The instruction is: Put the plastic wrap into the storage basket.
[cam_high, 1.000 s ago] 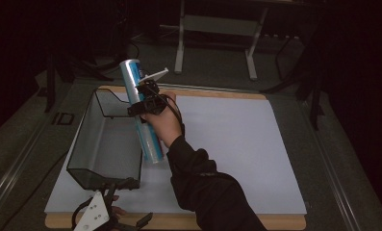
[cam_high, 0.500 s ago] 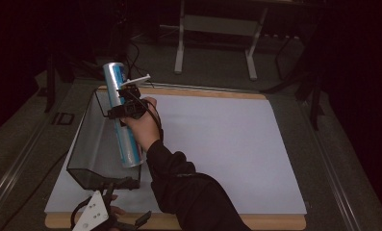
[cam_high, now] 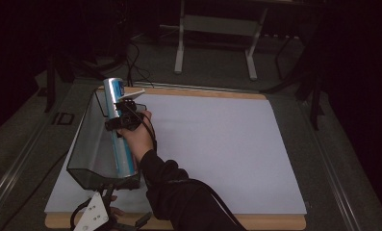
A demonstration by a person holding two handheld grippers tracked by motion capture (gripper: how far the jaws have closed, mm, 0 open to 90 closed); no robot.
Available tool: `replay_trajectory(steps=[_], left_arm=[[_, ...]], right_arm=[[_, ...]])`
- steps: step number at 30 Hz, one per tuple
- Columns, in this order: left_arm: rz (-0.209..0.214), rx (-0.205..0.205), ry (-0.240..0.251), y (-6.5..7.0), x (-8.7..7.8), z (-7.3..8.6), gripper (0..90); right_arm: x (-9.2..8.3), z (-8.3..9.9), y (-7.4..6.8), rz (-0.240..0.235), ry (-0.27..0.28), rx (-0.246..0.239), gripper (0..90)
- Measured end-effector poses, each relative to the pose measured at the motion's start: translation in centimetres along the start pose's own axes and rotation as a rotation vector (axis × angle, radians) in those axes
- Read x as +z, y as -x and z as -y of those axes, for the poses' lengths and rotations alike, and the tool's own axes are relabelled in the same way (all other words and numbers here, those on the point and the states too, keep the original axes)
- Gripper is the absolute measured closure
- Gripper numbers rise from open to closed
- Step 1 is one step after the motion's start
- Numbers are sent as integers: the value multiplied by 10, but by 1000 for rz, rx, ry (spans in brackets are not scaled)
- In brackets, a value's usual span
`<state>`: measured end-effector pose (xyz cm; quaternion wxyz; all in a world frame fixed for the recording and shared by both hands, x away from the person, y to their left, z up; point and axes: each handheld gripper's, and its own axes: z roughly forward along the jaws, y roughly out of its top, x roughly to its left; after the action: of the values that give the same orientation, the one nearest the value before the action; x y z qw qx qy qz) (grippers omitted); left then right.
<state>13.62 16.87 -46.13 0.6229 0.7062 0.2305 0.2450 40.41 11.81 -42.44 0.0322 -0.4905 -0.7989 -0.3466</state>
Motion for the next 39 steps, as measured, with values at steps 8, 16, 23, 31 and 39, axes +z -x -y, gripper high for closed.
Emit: replay_trajectory(steps=[8,16,23,31,39], left_arm=[[4,-1,2,0,0,0,7],[4,-2,2,0,0,0,7],[10,0,0,0,0,0,7],[13,1,-1,0,1,0,7],[18,-3,-5,-1,2,0,7]], right_arm=[[14,10,9,49,-18,53,314],[19,11,20,69,-15,109,310],[29,10,24,67,-56,128,309],[35,11,28,73,-67,134,303],[33,8,26,93,-84,66,276]])
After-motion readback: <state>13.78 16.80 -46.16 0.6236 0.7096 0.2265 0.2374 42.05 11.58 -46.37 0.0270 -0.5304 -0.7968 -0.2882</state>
